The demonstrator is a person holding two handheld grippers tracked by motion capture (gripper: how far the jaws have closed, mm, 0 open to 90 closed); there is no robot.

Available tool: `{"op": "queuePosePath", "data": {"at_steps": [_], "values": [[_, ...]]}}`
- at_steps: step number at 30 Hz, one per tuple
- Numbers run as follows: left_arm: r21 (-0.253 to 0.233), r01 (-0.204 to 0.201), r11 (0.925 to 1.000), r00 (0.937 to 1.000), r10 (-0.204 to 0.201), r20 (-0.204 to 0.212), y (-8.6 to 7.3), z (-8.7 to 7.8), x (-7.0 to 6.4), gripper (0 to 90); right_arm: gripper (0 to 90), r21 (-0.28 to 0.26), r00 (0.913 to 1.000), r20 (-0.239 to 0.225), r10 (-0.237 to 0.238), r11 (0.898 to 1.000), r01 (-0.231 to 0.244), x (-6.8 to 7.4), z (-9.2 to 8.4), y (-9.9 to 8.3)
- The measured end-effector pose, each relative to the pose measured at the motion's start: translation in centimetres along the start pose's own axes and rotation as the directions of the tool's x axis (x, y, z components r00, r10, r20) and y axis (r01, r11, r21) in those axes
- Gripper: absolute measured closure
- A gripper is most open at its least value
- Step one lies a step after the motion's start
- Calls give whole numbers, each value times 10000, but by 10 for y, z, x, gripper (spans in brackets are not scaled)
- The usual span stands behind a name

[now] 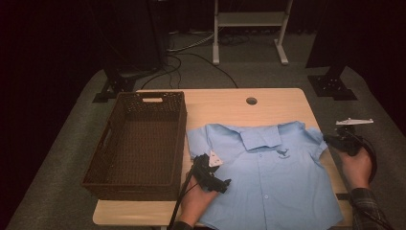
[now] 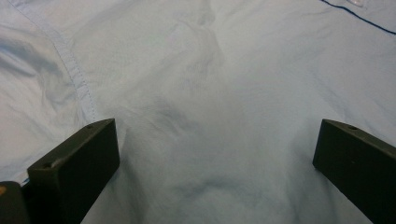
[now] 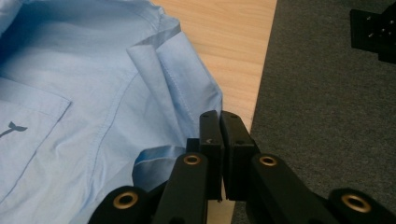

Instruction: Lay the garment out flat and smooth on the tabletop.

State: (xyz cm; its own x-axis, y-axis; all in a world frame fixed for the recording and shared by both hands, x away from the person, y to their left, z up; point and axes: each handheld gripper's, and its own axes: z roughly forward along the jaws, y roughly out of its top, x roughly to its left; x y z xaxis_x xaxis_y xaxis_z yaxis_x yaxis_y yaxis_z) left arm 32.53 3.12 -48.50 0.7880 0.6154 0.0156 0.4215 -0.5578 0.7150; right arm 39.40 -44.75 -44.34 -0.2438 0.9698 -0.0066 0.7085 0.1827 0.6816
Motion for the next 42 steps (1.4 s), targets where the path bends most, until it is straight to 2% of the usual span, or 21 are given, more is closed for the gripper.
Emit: {"op": "queuePosePath", "data": {"at_steps": [4, 8, 16, 21, 24, 27, 29, 31, 33, 36, 39, 42], "values": [[1, -1, 10000, 10000, 1, -1, 0, 0, 0, 0, 863, -8, 9998, 175, -3, 10000, 3, -2, -1, -1], [0, 0, 10000, 10000, 0, 1, 0, 0, 0, 0, 771, -291, 9997, 248, 72, 9996, -65, -4, -5, -1], [2, -1, 10000, 10000, 1, 1, 0, 0, 0, 0, 458, -841, 9995, 230, -238, 9961, 256, 4, -17, 3], [6, -5, 10000, 10000, 5, 1, 0, 0, 0, 0, 288, -1249, 9995, -214, -237, 9919, 209, 11, -24, 6], [7, -5, 10000, 10000, 5, 3, 0, 0, 0, 0, 182, -1333, 9985, -380, -394, 9905, 340, 20, -28, 8], [7, -4, 10000, 10000, 4, 3, 0, 0, 0, 0, 145, -1465, 9958, -589, -702, 9873, 610, 32, -31, 7], [11, -4, 10000, 10000, 4, 2, 0, 0, 0, 0, 78, -1564, 9926, -769, -940, 9844, 811, 40, -31, 6], [9, -6, 10000, 10000, 6, 4, 0, 0, 0, 0, 75, -1542, 9892, -952, -1117, 9833, 962, 48, -32, 5], [11, -7, 10000, 10000, 7, 3, 0, 0, 0, 0, 5, -1535, 9864, -1061, -1260, 9821, 1089, 56, -31, 4], [8, -5, 10000, 10000, 5, 2, 0, 0, 0, 0, 4, -1555, 9822, -1150, -1488, 9792, 1301, 68, -31, 2], [10, -6, 10000, 10000, 6, 4, 0, 0, 0, 0, 0, -1639, 9786, -1432, -1480, 9786, 1241, 80, -31, -1], [10, -6, 10000, 10000, 6, 5, 0, 0, 0, 0, 0, -1504, 9726, -1554, -1730, 9772, 1498, 91, -28, -3]]}}
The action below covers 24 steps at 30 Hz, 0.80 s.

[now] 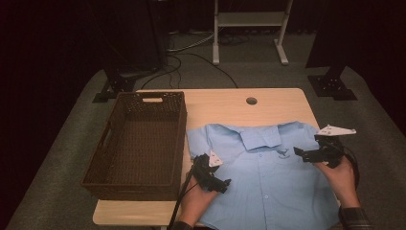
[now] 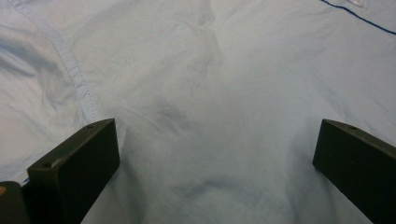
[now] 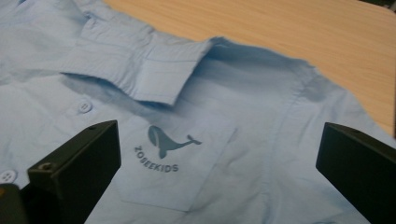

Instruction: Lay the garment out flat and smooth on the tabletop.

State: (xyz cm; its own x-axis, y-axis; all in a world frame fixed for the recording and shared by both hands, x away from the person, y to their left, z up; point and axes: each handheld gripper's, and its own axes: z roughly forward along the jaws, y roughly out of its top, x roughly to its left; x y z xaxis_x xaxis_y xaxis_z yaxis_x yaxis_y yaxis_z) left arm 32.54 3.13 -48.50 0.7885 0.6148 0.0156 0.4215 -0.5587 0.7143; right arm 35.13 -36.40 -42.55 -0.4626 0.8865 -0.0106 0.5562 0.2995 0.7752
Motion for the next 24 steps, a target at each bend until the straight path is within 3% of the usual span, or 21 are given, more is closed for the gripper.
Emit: {"op": "queuePosePath", "data": {"at_steps": [7, 24], "values": [[0, 2, 10000, 10000, -2, 2, 0, 0, 0, 0, 0, 141, 9994, -247, -238, 9996, 241, 18, 13, -7], [-6, 7, 10000, 10000, -7, 0, 0, 0, 0, 0, 0, 873, 9944, -796, -697, 9932, 766, 39, 50, -13]]}}
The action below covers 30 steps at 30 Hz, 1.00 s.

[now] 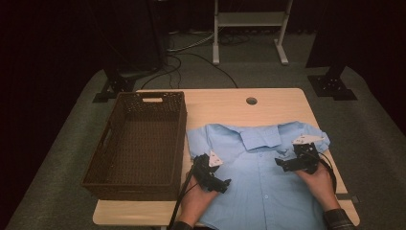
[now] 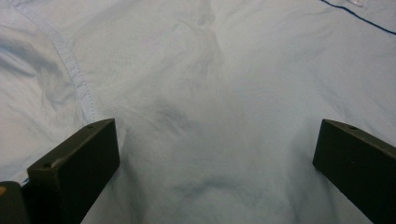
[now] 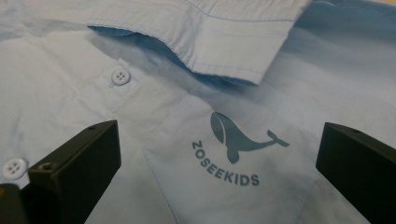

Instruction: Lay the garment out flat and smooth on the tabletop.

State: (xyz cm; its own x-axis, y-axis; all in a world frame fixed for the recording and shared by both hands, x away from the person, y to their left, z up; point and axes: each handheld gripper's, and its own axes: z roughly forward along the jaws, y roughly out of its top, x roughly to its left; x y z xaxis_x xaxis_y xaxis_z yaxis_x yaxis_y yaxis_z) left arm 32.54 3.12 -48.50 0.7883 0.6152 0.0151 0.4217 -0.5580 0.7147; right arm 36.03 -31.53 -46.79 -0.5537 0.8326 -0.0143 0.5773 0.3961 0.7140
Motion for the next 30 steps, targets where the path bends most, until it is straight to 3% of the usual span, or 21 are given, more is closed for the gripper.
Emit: {"op": "queuePosePath", "data": {"at_steps": [15, 30], "values": [[2, 1, 10000, 10000, -1, -1, 0, 0, 0, 0, 0, 294, 10000, 92, 26, 9996, -29, 3, 34, 18], [2, -3, 10000, 10000, 3, 2, 0, 0, 0, 0, 0, 314, 9979, 279, 583, 9978, -592, -12, 48, 32]]}}
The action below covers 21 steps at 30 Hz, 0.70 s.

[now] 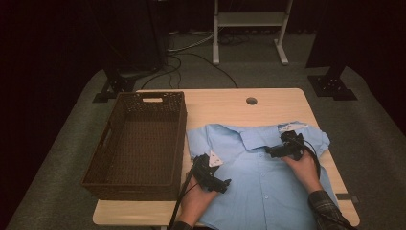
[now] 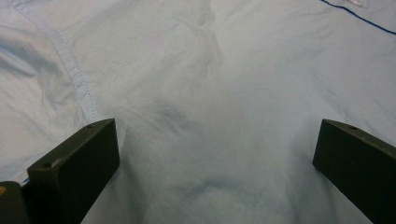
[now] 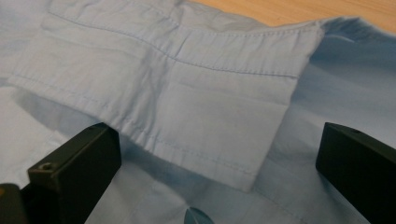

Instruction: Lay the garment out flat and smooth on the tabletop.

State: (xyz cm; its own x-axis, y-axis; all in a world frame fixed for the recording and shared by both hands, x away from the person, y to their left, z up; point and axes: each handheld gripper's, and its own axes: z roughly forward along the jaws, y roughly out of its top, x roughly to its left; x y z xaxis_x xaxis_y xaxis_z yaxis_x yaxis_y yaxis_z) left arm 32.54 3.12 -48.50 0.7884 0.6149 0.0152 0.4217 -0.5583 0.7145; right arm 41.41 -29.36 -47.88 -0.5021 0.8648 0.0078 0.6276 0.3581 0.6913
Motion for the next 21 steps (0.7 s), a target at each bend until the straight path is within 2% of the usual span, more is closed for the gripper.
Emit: {"op": "queuePosePath", "data": {"at_steps": [8, 21], "values": [[-29, -11, 10000, 10000, 11, -26, 0, 0, -1, 0, 0, 30, 9996, -62, 280, 9996, -280, -3, 5, 6], [-3, 4, 10000, 10000, -4, 2, 0, 0, 0, 0, 0, -106, 9981, -130, 605, 9981, -606, -8, 3, 21]]}}
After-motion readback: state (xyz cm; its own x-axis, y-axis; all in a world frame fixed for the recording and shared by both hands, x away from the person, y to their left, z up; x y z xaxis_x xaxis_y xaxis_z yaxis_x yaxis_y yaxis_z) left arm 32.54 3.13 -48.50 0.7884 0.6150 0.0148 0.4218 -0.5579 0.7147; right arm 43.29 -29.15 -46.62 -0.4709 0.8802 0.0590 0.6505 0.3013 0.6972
